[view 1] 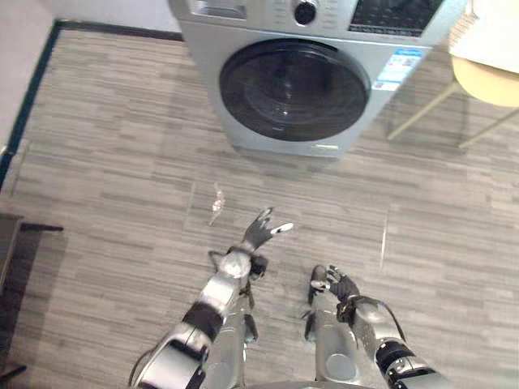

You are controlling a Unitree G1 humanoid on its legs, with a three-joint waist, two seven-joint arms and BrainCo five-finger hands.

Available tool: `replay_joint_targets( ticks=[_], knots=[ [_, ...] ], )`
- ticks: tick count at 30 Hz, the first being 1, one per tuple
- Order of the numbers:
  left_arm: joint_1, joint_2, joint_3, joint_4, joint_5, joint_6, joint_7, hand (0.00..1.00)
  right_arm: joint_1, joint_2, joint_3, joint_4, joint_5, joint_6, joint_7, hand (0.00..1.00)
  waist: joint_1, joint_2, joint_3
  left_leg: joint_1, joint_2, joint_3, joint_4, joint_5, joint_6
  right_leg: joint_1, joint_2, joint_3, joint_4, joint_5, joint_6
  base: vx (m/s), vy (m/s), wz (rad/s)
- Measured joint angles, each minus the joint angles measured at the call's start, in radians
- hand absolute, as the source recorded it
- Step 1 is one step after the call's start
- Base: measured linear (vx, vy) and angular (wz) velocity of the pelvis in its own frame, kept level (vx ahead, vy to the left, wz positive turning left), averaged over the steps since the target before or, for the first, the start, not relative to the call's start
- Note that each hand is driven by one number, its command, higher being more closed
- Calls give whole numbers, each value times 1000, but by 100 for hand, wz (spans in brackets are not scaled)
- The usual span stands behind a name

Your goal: Pick up the laundry basket with both hands and put the clothes into the washing machine.

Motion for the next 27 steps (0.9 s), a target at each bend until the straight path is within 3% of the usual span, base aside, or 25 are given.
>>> replay_joint_targets(
  ticks=[2,4,6,8,10,11,13,14,15,16,17,18,21,22,23,25,27],
  knots=[
    [92,5,43,-1,-6,-15,-3,0,36,-14,17,1,-2,-5,6,0,31,23,-1,-28,34,-35,130,-74,9,57,22,-41,31,-43,-2,50,-21,60],
    [171,18,90,18,-7,-36,-11,0,67,-36,24,1,-2,-11,12,0,49,37,-18,-22,45,-9,155,-100,31,112,11,-92,28,-73,10,94,30,94],
    [210,11,182,100,-27,-65,-15,0,69,-73,13,13,-1,-17,7,0,57,41,-30,-14,81,170,131,-80,35,139,-32,-168,28,-92,35,179,89,117],
    [213,16,241,167,-41,-68,-12,0,67,-92,-12,23,1,-17,-7,0,61,37,-35,-10,67,218,138,-61,57,154,-54,-197,23,-77,47,203,74,77],
    [243,16,346,235,-44,-70,-1,0,72,-76,-56,40,1,-22,-10,0,93,23,-42,11,36,226,187,-109,93,223,-81,-228,15,-82,68,225,124,53],
    [283,13,384,266,-45,-71,6,0,90,-60,-85,40,0,-24,-8,0,102,16,-51,54,28,225,202,-153,98,255,-114,-231,81,-115,104,243,150,46],
    [344,10,388,344,-42,-72,7,0,132,-45,-129,38,-9,-28,-8,0,108,20,-81,117,10,187,219,-230,95,210,-196,-189,383,-159,119,259,200,51],
    [359,11,389,354,-41,-66,6,0,147,-36,-131,34,-18,-25,-7,0,105,13,-87,139,-3,170,220,-242,97,178,-227,-150,504,-149,105,292,192,70],
    [372,16,397,354,-40,-65,7,0,173,-18,-136,22,-32,-22,-6,0,105,-5,-97,168,-23,139,218,-259,103,115,-258,-70,670,-98,40,307,125,89],
    [383,31,396,355,-31,-64,5,0,196,13,-137,20,-39,-20,-5,0,102,-28,-113,199,-38,85,215,-283,107,32,-235,61,858,-126,56,372,81,108],
    [390,40,399,354,-21,-65,5,0,206,34,-140,10,-40,-25,-5,0,94,-33,-116,219,-42,50,209,-291,113,-28,-190,126,959,-190,72,393,11,133],
    [392,39,402,355,-13,-64,4,0,206,49,-151,-10,-38,-24,-4,0,71,-51,-126,247,-45,3,197,-288,108,-82,-131,164,1014,-261,63,341,-32,119],
    [362,0,415,351,0,-66,-3,0,248,65,-194,-63,-38,-30,-4,0,53,-65,-137,296,-76,-142,174,-288,106,-188,-11,238,904,-332,43,349,-98,155],
    [352,-5,420,349,-2,-67,-5,0,260,67,-198,-71,-38,-30,-3,0,50,-63,-137,301,-78,-170,173,-289,104,-203,8,257,858,-332,42,440,-225,196],
    [323,-23,432,347,-2,-68,-6,0,283,66,-210,-74,-38,-27,0,0,48,-59,-138,317,-76,-251,174,-291,98,-216,55,318,702,-324,32,372,-220,162],
    [312,-39,444,343,-1,-72,-5,0,294,67,-215,-76,-36,-26,0,0,45,-46,-139,331,-69,-302,179,-302,79,-214,80,378,559,-300,12,337,-232,158],
    [321,-54,469,343,4,-76,-5,0,319,85,-207,-78,-37,-26,0,0,28,-87,-167,354,-68,-380,201,-364,-3,-155,90,480,399,-199,17,375,-368,178]
  ],
)
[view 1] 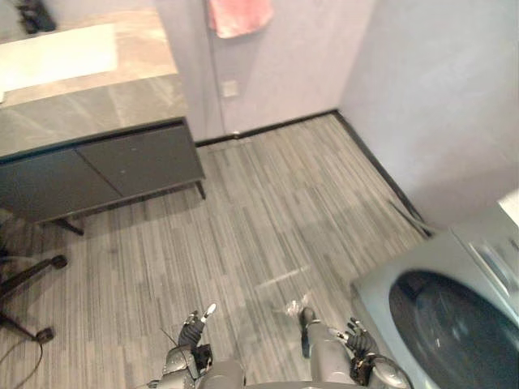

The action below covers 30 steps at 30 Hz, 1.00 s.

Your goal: Pick up the laundry basket with both hands and put the clothes into the washing machine.

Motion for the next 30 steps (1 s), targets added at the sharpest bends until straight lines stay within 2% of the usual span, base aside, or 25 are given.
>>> replay_joint_targets(
  ticks=[1,2,3,4,5,6,7,9,10,11,12,13,14,15,17,18,20,23,30],
  knots=[
    [-1,0,6,8,4,0,1,0,4,5,-4,-1,5,0,2,0,-1,0,-4,12,11,-16,4,-20,-14,2,1,-1,37,25,40,412,-514,129],
    [0,-32,31,23,15,1,2,0,0,-10,-6,1,6,1,1,0,15,37,-24,22,58,-32,2,-31,-28,3,35,-52,82,-18,5,327,-421,72],
    [10,-59,38,33,26,1,5,0,1,-17,-7,2,6,0,-1,0,27,55,-44,25,103,-31,-2,-19,-48,6,60,-95,89,-41,-23,389,-463,53],
    [10,-66,39,36,27,1,6,0,-1,-18,-7,1,6,-1,0,0,27,74,-55,26,120,-32,-7,-9,-64,12,67,-119,89,-49,-35,291,-344,58],
    [12,-76,39,40,30,1,5,0,-2,-19,-6,1,6,-2,2,0,27,79,-55,17,145,-29,1,21,-99,27,77,-152,89,-64,-56,276,-337,62],
    [10,-79,43,38,30,-1,6,0,-3,-19,-4,5,6,-2,2,0,27,76,-53,-2,155,-26,41,45,-113,47,81,-174,84,-76,-67,245,-355,84],
    [4,-84,68,35,29,-1,6,0,2,-19,-1,8,6,0,1,0,25,76,-52,-74,172,4,201,95,-145,95,85,-211,62,-88,-79,177,-264,61],
    [5,-83,84,28,25,-1,8,0,5,-18,5,8,7,1,0,0,31,64,-46,-132,200,65,328,134,-158,138,92,-227,41,-91,-93,146,-195,33],
    [8,-82,102,25,21,-1,8,0,-1,-13,5,7,7,0,-2,0,29,68,-48,-180,241,187,422,141,-139,192,93,-246,12,-97,-104,127,-121,23],
    [9,-83,104,24,21,-1,8,0,-1,-12,5,7,7,0,-3,0,28,70,-49,-191,250,236,424,148,-126,207,92,-253,-1,-97,-105,142,-78,32],
    [9,-84,105,24,21,-1,8,0,-4,-12,4,8,8,-1,-3,0,28,72,-50,-207,258,305,416,152,-97,227,89,-262,-21,-97,-108,97,24,34],
    [9,-81,108,22,21,-1,8,0,-5,-5,0,9,9,0,-4,0,30,68,-51,-220,257,374,390,135,-70,241,75,-274,-40,-89,-99,99,59,38],
    [9,-80,108,23,21,-1,8,0,-5,-3,-2,10,9,-1,-4,0,28,68,-52,-220,251,402,352,131,-65,247,66,-282,-52,-85,-92,108,116,44],
    [7,-80,108,29,22,-1,7,0,-7,0,-9,14,18,-2,-4,0,29,67,-56,-202,234,443,249,122,-52,249,50,-290,-73,-74,-76,99,116,36],
    [-4,-81,106,48,23,2,8,0,-20,2,-25,32,26,-2,-4,0,28,69,-71,-146,173,445,70,117,-46,247,29,-302,-137,-35,-54,114,138,42],
    [-8,-74,106,53,24,2,8,0,-25,12,-26,40,39,-2,-3,0,33,55,-72,-135,141,442,-10,132,-21,250,22,-308,-192,-5,-48,88,119,36],
    [-10,-56,104,73,24,4,8,0,-31,22,-32,56,42,-2,-4,0,30,44,-73,-124,109,440,-60,155,2,274,3,-309,-253,26,-43,71,143,22],
    [0,-43,93,87,35,8,7,0,-22,22,-52,70,47,-3,-5,0,29,40,-76,-57,79,446,-86,159,9,338,-18,-295,-284,34,-37,43,123,-3],
    [-6,-1,-10,116,46,2,-13,0,-24,17,-75,133,26,0,-3,0,28,15,-103,-23,42,455,-203,209,22,280,-41,-281,-230,30,-32,-64,31,-7]
  ],
)
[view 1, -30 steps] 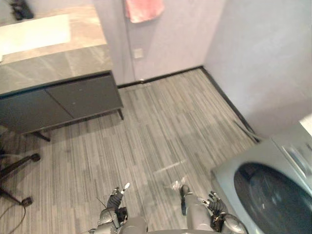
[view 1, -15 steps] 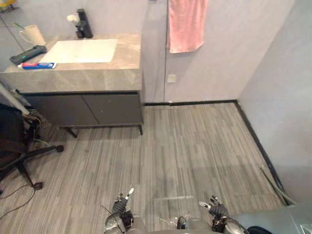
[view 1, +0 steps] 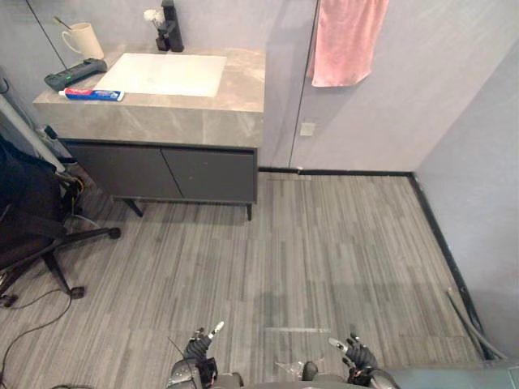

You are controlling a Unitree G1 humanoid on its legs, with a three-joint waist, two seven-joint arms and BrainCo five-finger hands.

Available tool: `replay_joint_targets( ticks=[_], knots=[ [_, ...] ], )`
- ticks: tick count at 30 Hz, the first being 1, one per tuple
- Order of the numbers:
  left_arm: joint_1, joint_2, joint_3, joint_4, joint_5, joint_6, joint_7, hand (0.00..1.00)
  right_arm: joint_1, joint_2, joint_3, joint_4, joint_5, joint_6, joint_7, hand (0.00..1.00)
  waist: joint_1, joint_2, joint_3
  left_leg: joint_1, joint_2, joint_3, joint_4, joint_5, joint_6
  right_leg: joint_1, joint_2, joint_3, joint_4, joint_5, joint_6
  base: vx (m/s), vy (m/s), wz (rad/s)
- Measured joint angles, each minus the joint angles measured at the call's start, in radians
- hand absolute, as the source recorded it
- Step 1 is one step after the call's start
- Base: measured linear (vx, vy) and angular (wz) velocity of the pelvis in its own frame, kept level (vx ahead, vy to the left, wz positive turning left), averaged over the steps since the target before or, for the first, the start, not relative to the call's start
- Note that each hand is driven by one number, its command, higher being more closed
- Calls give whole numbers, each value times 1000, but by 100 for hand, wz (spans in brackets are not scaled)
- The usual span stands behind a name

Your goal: Pick up the laundry basket with both hands and put the clothes into the washing machine.

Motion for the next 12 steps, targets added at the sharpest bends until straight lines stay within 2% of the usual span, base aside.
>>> replay_joint_targets(
  ticks=[4,6,12],
  knots=[
    [2,4,-5,2,1,-5,3,0,-7,-13,8,42,-31,14,-3,0,-3,-5,1,12,-30,-13,-78,61,6,-28,-30,-9,-1,12,22,-153,4,8],
    [3,5,-5,1,0,-13,4,0,-10,-15,10,49,-31,16,-4,0,-2,-9,3,14,-33,-21,-84,66,4,-13,-33,-19,-23,28,26,-136,17,14],
    [50,35,-1,0,-3,-35,38,0,-3,-12,56,55,-31,18,-5,0,0,-40,-45,22,-55,-24,-188,103,-10,22,-26,-28,-172,100,35,-86,28,1]
  ],
)
